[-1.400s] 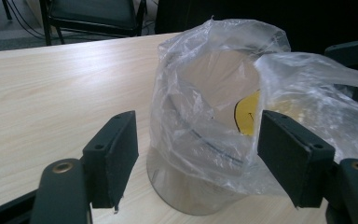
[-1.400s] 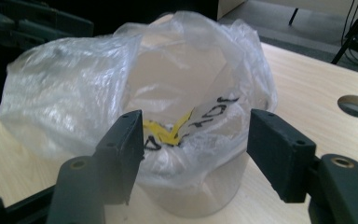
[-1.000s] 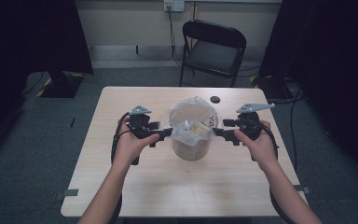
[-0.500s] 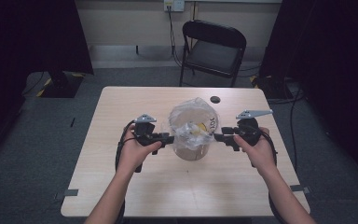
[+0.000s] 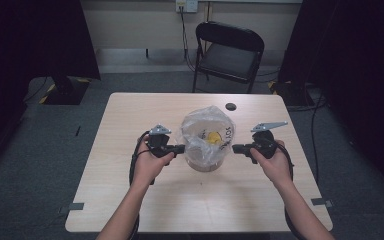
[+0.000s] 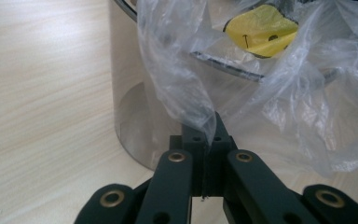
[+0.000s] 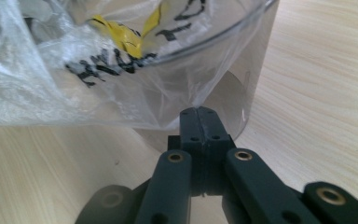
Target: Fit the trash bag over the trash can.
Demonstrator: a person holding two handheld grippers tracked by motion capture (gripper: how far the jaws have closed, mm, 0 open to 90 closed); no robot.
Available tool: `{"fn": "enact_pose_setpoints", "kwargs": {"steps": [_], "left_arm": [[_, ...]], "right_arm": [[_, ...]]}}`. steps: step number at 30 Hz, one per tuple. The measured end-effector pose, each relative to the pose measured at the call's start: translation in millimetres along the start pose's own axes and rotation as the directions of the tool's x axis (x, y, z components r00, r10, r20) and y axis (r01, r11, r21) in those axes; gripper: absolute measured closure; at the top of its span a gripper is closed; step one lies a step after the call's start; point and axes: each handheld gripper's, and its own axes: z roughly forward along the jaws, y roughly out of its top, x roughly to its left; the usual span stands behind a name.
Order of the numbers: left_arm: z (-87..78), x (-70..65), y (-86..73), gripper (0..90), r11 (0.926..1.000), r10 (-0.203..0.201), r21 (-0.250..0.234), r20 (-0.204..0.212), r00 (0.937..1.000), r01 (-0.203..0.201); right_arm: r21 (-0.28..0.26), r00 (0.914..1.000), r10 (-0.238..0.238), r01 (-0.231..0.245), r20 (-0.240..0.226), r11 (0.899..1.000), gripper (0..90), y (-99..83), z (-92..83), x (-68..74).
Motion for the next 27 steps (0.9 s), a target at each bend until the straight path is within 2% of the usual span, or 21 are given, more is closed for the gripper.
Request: {"fn": "enact_pose_setpoints", "kwargs": {"steps": [3, 8, 9, 12, 15, 16, 18, 22, 27], "left_arm": [[3.6, 1.0, -1.3, 90.0, 0.9998, 0.015, -0.014, -0.023, 0.9996, -0.015], [4.8, 2.8, -2.3, 90.0, 0.9999, 0.008, -0.014, -0.030, 0.9995, -0.008], [4.4, 3.0, -2.0, 87.9, 0.9999, 0.006, -0.011, -0.031, 0.9995, -0.006], [0.1, 2.2, -1.6, 66.2, 0.9999, 0.001, -0.017, -0.031, 0.9995, -0.001], [-9.2, 0.3, 0.5, 50.2, 0.9996, 0.007, -0.027, -0.062, 0.9981, -0.009], [-13.6, 0.5, 2.0, 48.9, 0.9996, 0.015, -0.024, -0.068, 0.9976, -0.017], [-22.2, 0.9, 5.3, 44.8, 0.9995, 0.004, -0.032, -0.073, 0.9973, -0.007], [-41.4, 5.7, 15.7, 33.9, 0.9964, -0.024, -0.084, -0.098, 0.9949, 0.016], [-53.3, 8.4, 29.5, 34.4, 0.9894, -0.041, -0.143, -0.105, 0.9937, 0.026]], "right_arm": [[-0.002, 1.0000, -0.004, 0.004, -0.003, 1.000, 90.0, -0.6, 2.2, -2.1], [0.009, 1.0000, -0.002, 0.001, 0.007, 1.000, 90.0, -2.1, 4.0, -6.9], [0.006, 1.0000, -0.001, 0.001, 0.006, 1.000, 90.0, -2.7, 4.0, -7.7], [-0.021, 0.9999, 0.010, -0.010, 0.006, 1.000, 89.4, -3.1, -0.4, -7.7], [-0.057, 0.9999, 0.011, -0.010, 0.013, 0.998, 79.2, -1.4, -8.1, -5.6], [-0.064, 0.9995, 0.018, -0.017, 0.024, 0.998, 76.0, -0.5, -11.5, -4.5], [-0.081, 0.9989, 0.014, -0.010, 0.045, 0.997, 71.7, 2.1, -18.2, -3.9], [-0.137, 0.9970, 0.044, -0.035, 0.063, 0.990, 61.7, 8.8, -34.2, -7.0], [-0.222, 0.9948, 0.089, -0.077, 0.048, 0.972, 54.4, 16.9, -50.8, -11.4]]}}
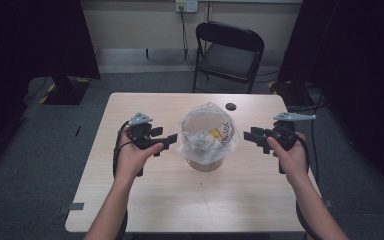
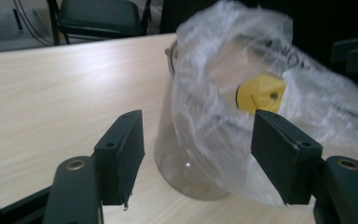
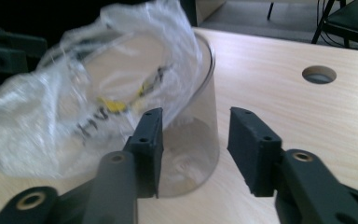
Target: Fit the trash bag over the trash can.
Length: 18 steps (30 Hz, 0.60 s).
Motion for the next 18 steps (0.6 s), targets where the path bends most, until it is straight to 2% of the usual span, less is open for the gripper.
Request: {"fn": "enact_pose_setpoints", "kwargs": {"steps": [2, 3, 5, 6, 7, 8, 9, 10, 11, 12, 15, 18], "left_arm": [[2.1, -0.2, 3.7, 36.6, 1.0000, 0.005, 0.008, 0.010, 0.9999, -0.005], [4.8, 0.2, 4.7, 39.0, 1.0000, -0.006, 0.006, 0.015, 0.9999, 0.006], [11.0, 4.0, 6.1, 44.3, 0.9997, -0.021, 0.010, 0.033, 0.9992, 0.021], [14.0, 6.3, 6.7, 46.6, 0.9992, -0.038, 0.008, 0.026, 0.9989, 0.038], [16.7, 8.2, 7.4, 45.0, 0.9990, -0.045, 0.010, 0.025, 0.9987, 0.044], [18.7, 9.8, 8.1, 52.5, 0.9990, -0.042, 0.016, 0.051, 0.9978, 0.042], [20.4, 11.0, 8.6, 59.1, 0.9983, -0.058, 0.012, 0.067, 0.9961, 0.057], [21.4, 11.6, 8.9, 58.4, 0.9979, -0.065, 0.009, 0.066, 0.9957, 0.065], [22.0, 11.6, 9.0, 65.8, 0.9984, -0.050, 0.028, 0.072, 0.9962, 0.048], [22.8, 10.9, 8.6, 69.7, 0.9983, -0.051, 0.031, 0.081, 0.9954, 0.049], [24.2, 8.3, 5.3, 74.8, 0.9975, -0.058, 0.046, 0.113, 0.9919, 0.053], [26.2, 6.8, 1.0, 79.0, 0.9966, -0.060, 0.063, 0.125, 0.9904, 0.053]], "right_arm": [[-0.019, 0.9992, 0.028, -0.029, -0.027, 0.999, 52.8, 2.0, 0.2, 1.4], [-0.019, 0.9985, 0.035, -0.036, -0.042, 0.999, 52.7, 2.0, 2.1, 3.0], [-0.003, 0.9980, 0.024, -0.024, -0.058, 1.000, 52.7, 0.9, 8.1, 7.6], [0.006, 0.9976, 0.022, -0.021, -0.066, 1.000, 53.1, 0.1, 11.2, 9.9], [0.016, 0.9969, 0.021, -0.019, -0.075, 1.000, 53.9, -0.7, 14.0, 11.9], [0.019, 0.9962, 0.024, -0.023, -0.084, 1.000, 55.1, -1.4, 16.6, 13.2], [0.023, 0.9954, 0.027, -0.025, -0.092, 0.999, 57.6, -1.9, 18.8, 13.5], [0.030, 0.9947, 0.028, -0.025, -0.099, 0.999, 59.7, -2.1, 20.8, 13.1], [0.038, 0.9944, 0.029, -0.026, -0.102, 0.999, 65.1, -2.2, 22.4, 12.5], [0.051, 0.9939, 0.024, -0.018, -0.107, 0.999, 69.1, -2.2, 24.0, 11.4], [0.089, 0.9928, 0.019, -0.008, -0.118, 0.996, 77.4, -3.0, 29.0, 8.3], [0.107, 0.9922, 0.008, 0.006, -0.125, 0.994, 82.7, -4.1, 32.3, 7.5]]}}
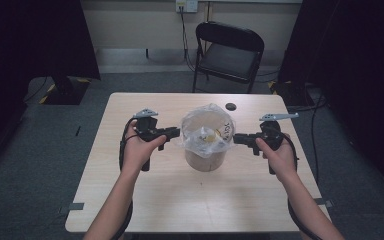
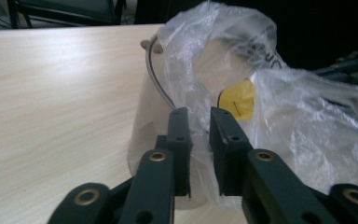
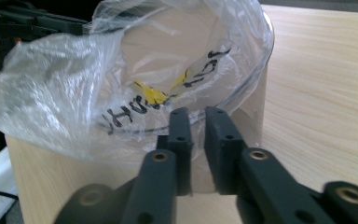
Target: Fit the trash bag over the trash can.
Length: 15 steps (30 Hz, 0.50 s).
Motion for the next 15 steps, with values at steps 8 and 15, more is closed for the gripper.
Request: {"fn": "enact_pose_setpoints", "kwargs": {"steps": [8, 15], "left_arm": [[8.6, -11.9, -9.5, 88.9, 0.9983, 0.039, 0.041, 0.029, 0.9988, -0.040], [12.9, -11.3, -15.4, 90.0, 0.9963, 0.061, 0.060, 0.011, 0.9981, -0.062]], "right_arm": [[0.039, 0.9994, -0.035, 0.035, -0.005, 0.999, 90.0, -3.1, 4.2, 6.2], [0.097, 0.9967, -0.081, 0.080, 0.005, 0.992, 90.0, -11.4, 9.2, 5.4]]}}
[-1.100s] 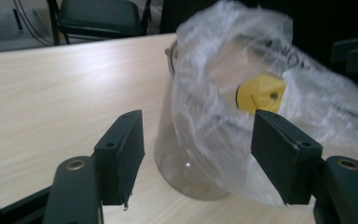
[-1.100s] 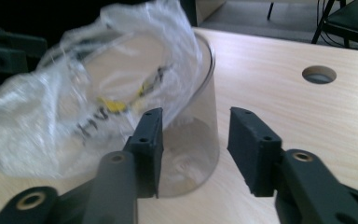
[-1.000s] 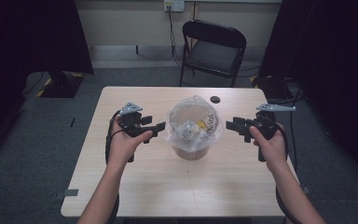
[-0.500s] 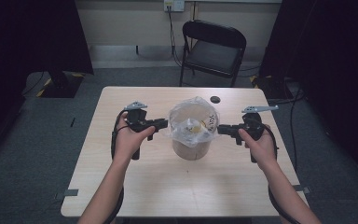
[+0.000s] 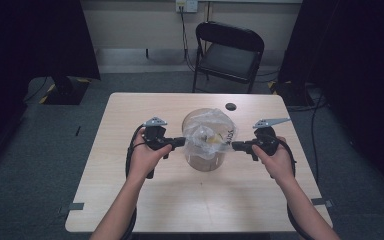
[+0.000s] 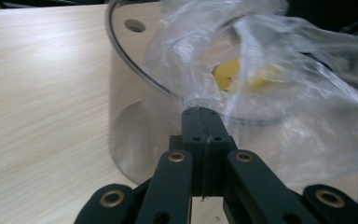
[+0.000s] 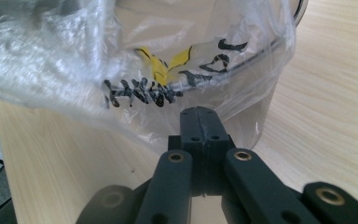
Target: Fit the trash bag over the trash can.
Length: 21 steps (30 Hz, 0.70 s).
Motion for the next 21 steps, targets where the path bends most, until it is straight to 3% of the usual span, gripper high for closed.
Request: {"fn": "enact_pose_setpoints", "kwargs": {"steps": [3, 5, 7, 11, 13, 14, 17, 19, 21], "left_arm": [[-1.0, 6.9, -2.0, 90.0, 0.9998, 0.001, -0.018, -0.065, 0.9979, -0.002], [-1.5, 12.7, -3.9, 90.0, 0.9994, -0.005, -0.033, -0.103, 0.9947, 0.002], [0.1, 17.4, -5.9, 90.0, 0.9981, -0.020, -0.060, -0.116, 0.9931, 0.013], [5.9, 18.8, -8.1, 90.0, 0.9968, -0.015, -0.079, -0.137, 0.9904, 0.004], [7.5, 18.8, -8.7, 90.0, 0.9942, -0.028, -0.107, -0.135, 0.9905, 0.014], [7.5, 18.4, -9.0, 88.2, 0.9930, -0.040, -0.115, -0.126, 0.9913, 0.025], [3.1, 14.2, -8.7, 75.3, 0.9930, -0.054, -0.110, -0.093, 0.9942, 0.043], [-2.6, 9.5, -7.0, 63.4, 0.9924, -0.041, -0.120, -0.102, 0.9940, 0.029], [-8.2, 3.3, -5.6, 58.8, 0.9920, -0.055, -0.118, -0.079, 0.9953, 0.045]], "right_arm": [[0.010, 0.9998, -0.014, 0.014, 0.015, 1.000, 90.0, -1.0, 5.0, -2.3], [0.002, 0.9984, -0.027, 0.027, 0.049, 1.000, 90.0, -1.3, 5.9, -3.7], [-0.024, 0.9963, -0.039, 0.041, 0.077, 0.999, 90.0, -1.7, 5.4, -5.1], [-0.026, 0.9962, -0.047, 0.049, 0.073, 0.998, 90.0, -3.6, 9.0, -5.4], [-0.033, 0.9954, -0.048, 0.051, 0.083, 0.998, 89.2, -4.1, 10.2, -6.4], [-0.038, 0.9952, -0.046, 0.049, 0.086, 0.998, 84.1, -4.7, 10.8, -7.1], [-0.039, 0.9957, -0.044, 0.047, 0.082, 0.998, 77.0, -6.7, 8.1, -5.8], [-0.051, 0.9950, -0.038, 0.043, 0.092, 0.998, 68.9, -6.7, 3.9, -2.6], [-0.070, 0.9957, -0.030, 0.036, 0.088, 0.997, 61.0, -5.1, -2.0, 2.1]]}}
